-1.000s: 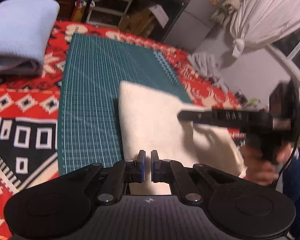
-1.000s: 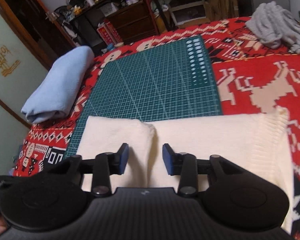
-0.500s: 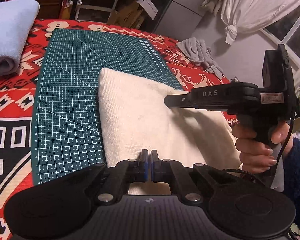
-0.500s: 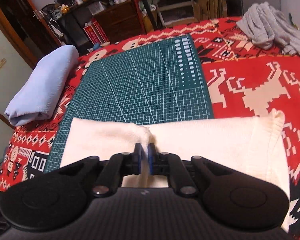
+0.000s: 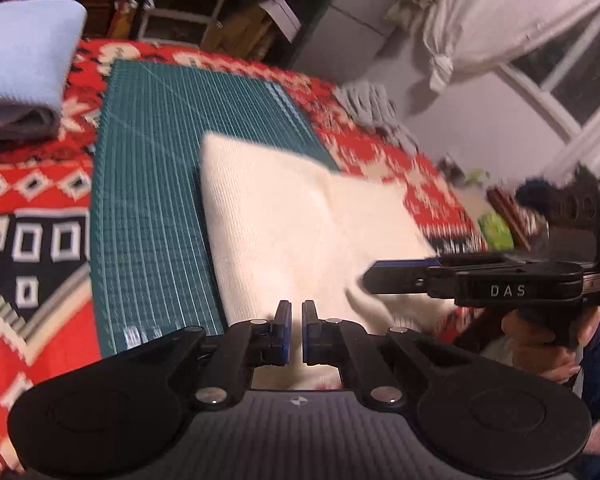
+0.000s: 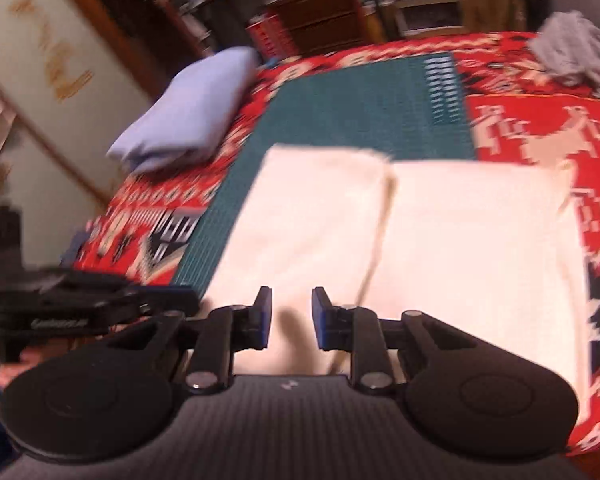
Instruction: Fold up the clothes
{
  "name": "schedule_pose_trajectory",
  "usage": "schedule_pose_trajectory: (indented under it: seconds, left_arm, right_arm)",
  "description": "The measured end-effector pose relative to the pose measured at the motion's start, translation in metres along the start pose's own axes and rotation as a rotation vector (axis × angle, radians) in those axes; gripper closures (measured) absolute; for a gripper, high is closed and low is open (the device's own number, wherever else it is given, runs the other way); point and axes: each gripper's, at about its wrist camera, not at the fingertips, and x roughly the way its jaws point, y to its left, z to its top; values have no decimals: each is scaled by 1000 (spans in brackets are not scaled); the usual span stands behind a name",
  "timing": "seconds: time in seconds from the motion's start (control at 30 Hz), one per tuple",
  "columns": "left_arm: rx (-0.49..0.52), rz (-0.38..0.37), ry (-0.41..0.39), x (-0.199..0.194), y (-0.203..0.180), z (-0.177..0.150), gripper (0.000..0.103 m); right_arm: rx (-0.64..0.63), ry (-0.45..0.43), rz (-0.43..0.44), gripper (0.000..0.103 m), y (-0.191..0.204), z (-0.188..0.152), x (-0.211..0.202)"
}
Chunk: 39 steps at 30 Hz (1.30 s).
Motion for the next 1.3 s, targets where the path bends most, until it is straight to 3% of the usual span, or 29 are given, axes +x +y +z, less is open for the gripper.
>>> schedule_pose_trajectory:
  seconds: [0.1, 0.2, 0.37, 0.47, 0.7, 0.87, 1.0, 1.2, 1.3]
  left_arm:
    - [63, 30, 19, 10, -11, -12, 100]
    - [103, 67, 10, 20, -20, -21, 100]
    - [101, 95, 2, 22, -27, -22, 100]
    - [75, 83, 2, 17, -27, -16, 99]
    - [31, 75, -68, -15, -15, -9, 100]
    - [34, 125, -18, -1, -5, -19, 98]
    - [45, 133, -28, 4, -6, -23, 98]
    - [109, 174, -14, 3, -17, -18, 97]
    - [97, 154, -38, 2, -16, -7, 98]
  right_arm:
    - [-55, 75, -38, 88, 8, -14, 16]
    - [-111, 61, -73, 97, 9, -27, 16]
    - [-73, 54, -66, 97, 4, -33, 9]
    - [-71, 46, -57, 89, 9, -33, 3]
    - [-170, 18, -20, 89, 41, -17, -3]
    - [-211, 55, -44, 92, 50, -21, 18]
    - [-248, 34, -62, 96, 42, -33, 17]
    - [-130, 59, -30, 94, 23, -31, 7]
    - [-130, 14, -35, 88, 25, -19, 1]
